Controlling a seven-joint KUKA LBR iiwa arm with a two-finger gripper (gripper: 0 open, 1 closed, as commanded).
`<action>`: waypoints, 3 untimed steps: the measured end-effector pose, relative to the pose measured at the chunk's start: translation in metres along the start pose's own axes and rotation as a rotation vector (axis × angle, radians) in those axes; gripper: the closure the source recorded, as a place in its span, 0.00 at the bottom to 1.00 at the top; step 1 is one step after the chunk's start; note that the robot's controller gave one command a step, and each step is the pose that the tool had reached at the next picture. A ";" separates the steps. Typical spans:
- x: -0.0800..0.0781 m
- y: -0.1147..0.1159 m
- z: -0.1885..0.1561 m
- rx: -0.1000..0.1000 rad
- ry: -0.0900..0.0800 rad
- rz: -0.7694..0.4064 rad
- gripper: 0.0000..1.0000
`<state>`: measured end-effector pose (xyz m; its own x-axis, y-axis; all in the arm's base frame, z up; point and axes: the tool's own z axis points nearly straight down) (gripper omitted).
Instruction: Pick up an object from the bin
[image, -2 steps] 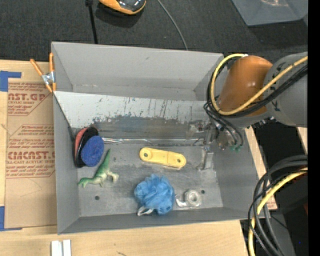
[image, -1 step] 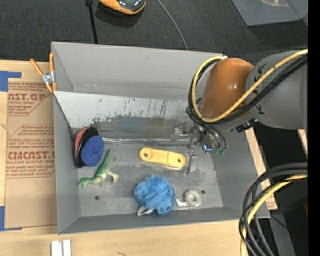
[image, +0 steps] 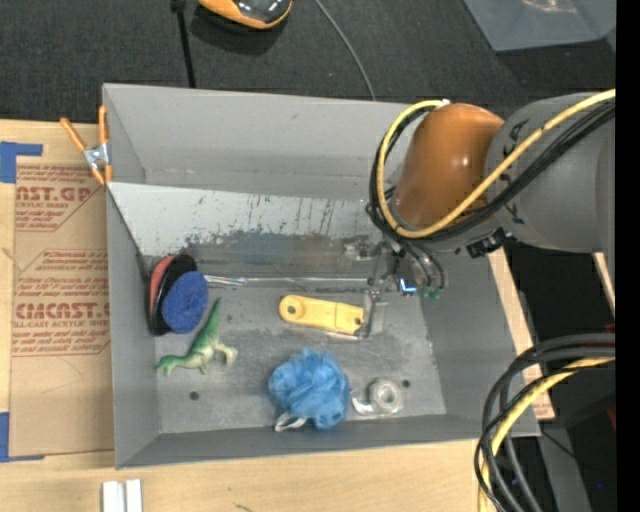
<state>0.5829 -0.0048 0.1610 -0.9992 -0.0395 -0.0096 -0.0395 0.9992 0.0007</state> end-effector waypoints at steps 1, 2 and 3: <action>-0.005 0.009 0.075 -0.001 0.006 0.095 0.00; -0.008 0.018 0.089 0.001 -0.006 0.072 1.00; -0.008 0.018 0.089 0.001 -0.006 0.072 1.00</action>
Offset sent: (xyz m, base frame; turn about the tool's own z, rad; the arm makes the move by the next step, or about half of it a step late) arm 0.0058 0.0196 -0.0910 0.0716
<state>0.5907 0.0140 0.0723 -0.9993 0.0329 -0.0154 0.0329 0.9995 0.0002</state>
